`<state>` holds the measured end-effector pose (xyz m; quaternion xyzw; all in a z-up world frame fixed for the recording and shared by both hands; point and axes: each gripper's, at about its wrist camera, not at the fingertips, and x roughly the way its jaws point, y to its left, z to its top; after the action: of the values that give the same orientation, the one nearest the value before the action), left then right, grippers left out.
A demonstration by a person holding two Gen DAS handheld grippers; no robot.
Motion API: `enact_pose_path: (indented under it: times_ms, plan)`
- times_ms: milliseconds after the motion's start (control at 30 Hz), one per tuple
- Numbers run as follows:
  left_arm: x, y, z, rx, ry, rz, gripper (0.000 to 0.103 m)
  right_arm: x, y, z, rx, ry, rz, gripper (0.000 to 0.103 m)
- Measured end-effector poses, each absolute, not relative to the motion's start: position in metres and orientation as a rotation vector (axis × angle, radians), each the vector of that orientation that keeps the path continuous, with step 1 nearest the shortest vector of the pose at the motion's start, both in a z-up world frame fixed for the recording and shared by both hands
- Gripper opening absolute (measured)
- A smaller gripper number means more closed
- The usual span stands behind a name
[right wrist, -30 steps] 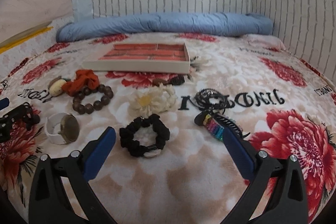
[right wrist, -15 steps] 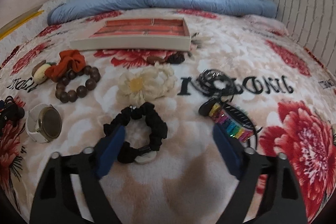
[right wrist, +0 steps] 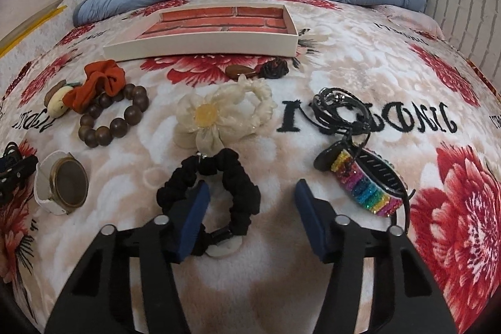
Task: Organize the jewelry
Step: 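Grasp the black claw hair clip with the left tool while the right tool grasps the black hair tie, then carry both items into the brick-pattern tray and open both tools to release them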
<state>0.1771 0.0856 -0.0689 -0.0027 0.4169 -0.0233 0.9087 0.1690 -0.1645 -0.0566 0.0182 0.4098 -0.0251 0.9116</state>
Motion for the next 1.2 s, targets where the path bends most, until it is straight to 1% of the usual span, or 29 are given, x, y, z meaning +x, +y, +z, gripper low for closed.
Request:
enact_pose_path:
  times_ms: [33,67,133,267,433,700,933,1200]
  plan:
    - [0.177,0.086,-0.069,-0.007,0.862,-0.050,0.073,0.169,-0.163,-0.057,0.031,0.845,-0.052,0.048]
    - [0.177,0.086,-0.070,-0.007,0.862,-0.051,0.072,0.169,-0.161,-0.057,0.021,0.843,-0.055,0.046]
    - [0.177,0.085,-0.070,-0.003,0.860,-0.049,0.069,0.168,-0.159,-0.056,0.009,0.838,-0.052,0.039]
    - [0.179,0.084,-0.072,-0.003,0.869,-0.051,0.058,0.167,-0.156,-0.055,-0.002,0.837,-0.035,0.030]
    - [0.179,0.083,-0.072,-0.002,0.869,-0.050,0.048,0.166,-0.159,-0.055,0.016,0.832,-0.023,0.020]
    - [0.175,0.081,-0.065,0.027,0.848,-0.038,0.048,0.165,-0.163,-0.051,0.043,0.824,0.004,0.012]
    - [0.177,0.084,-0.048,0.024,0.817,-0.014,0.048,0.162,-0.160,-0.032,0.007,0.756,0.016,0.012]
    - [0.206,0.072,-0.003,0.025,0.723,-0.040,0.048,0.184,-0.160,0.004,0.008,0.670,0.057,0.012]
